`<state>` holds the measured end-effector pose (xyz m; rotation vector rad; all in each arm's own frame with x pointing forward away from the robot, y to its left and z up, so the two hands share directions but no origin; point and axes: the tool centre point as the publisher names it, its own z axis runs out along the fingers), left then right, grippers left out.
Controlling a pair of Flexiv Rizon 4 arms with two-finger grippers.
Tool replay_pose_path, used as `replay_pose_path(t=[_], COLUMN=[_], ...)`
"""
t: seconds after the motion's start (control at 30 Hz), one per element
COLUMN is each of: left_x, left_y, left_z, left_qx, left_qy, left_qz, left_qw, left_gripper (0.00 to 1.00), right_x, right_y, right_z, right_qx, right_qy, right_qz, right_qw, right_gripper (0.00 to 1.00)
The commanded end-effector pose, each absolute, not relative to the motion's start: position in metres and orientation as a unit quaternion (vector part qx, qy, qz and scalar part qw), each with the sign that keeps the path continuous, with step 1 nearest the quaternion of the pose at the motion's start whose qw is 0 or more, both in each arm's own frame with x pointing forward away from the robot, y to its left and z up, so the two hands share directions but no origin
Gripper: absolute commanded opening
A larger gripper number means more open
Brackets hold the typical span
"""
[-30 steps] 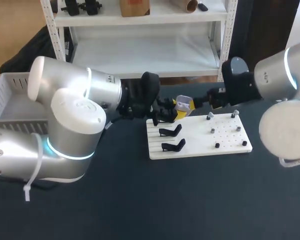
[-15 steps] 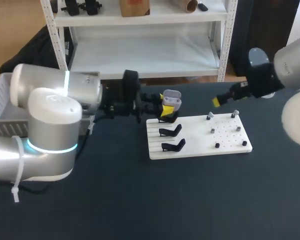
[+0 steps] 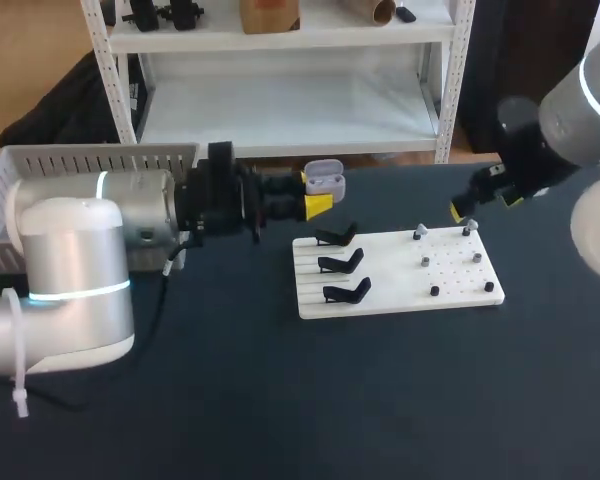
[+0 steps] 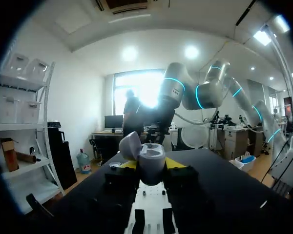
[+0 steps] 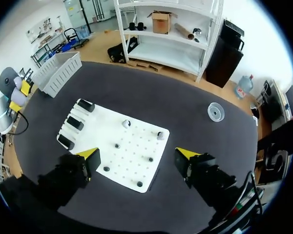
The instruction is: Pick up each earbud case from the left stands, insert the matching earbuds, close the lid, and place the case in the box.
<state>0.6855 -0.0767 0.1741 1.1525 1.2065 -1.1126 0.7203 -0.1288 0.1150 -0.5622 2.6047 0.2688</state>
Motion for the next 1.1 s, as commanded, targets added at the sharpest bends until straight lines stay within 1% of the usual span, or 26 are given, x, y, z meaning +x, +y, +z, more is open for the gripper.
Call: replay_pose_path(t=[0.03, 0.4, 0.47, 0.6, 0.67, 0.9, 1.1], left_x=[0.682, 0.682, 0.677, 0.673, 0.672, 0.668, 0.672], left_y=[-0.077, -0.077, -0.075, -0.071, -0.069, -0.071, -0.072], left_z=[0.176, 0.176, 0.177, 0.189, 0.194, 0.203, 0.201], left_qx=[0.483, 0.483, 0.470, 0.455, 0.455, 0.468, 0.476], left_qy=[0.514, 0.514, 0.509, 0.522, 0.533, 0.534, 0.535], left_qz=[-0.462, -0.462, -0.485, -0.516, -0.512, -0.507, -0.501], left_qw=[0.538, 0.538, 0.534, 0.504, 0.497, 0.489, 0.487], left_gripper=[0.00, 0.00, 0.00, 0.00, 0.00, 0.00, 0.00], right_x=[0.711, 0.711, 0.711, 0.716, 0.718, 0.722, 0.725], right_y=[-0.131, -0.131, -0.131, -0.133, -0.135, -0.144, -0.155], right_z=[0.112, 0.112, 0.112, 0.114, 0.115, 0.103, 0.093], right_qx=[-0.169, -0.169, -0.169, -0.159, -0.165, -0.198, -0.209], right_qy=[0.947, 0.947, 0.947, 0.951, 0.948, 0.952, 0.953], right_qz=[0.017, 0.017, 0.017, 0.014, 0.027, 0.026, 0.033], right_qw=[0.273, 0.273, 0.273, 0.264, 0.270, 0.233, 0.219], right_gripper=[1.00, 1.00, 1.00, 1.00, 1.00, 1.00, 1.00])
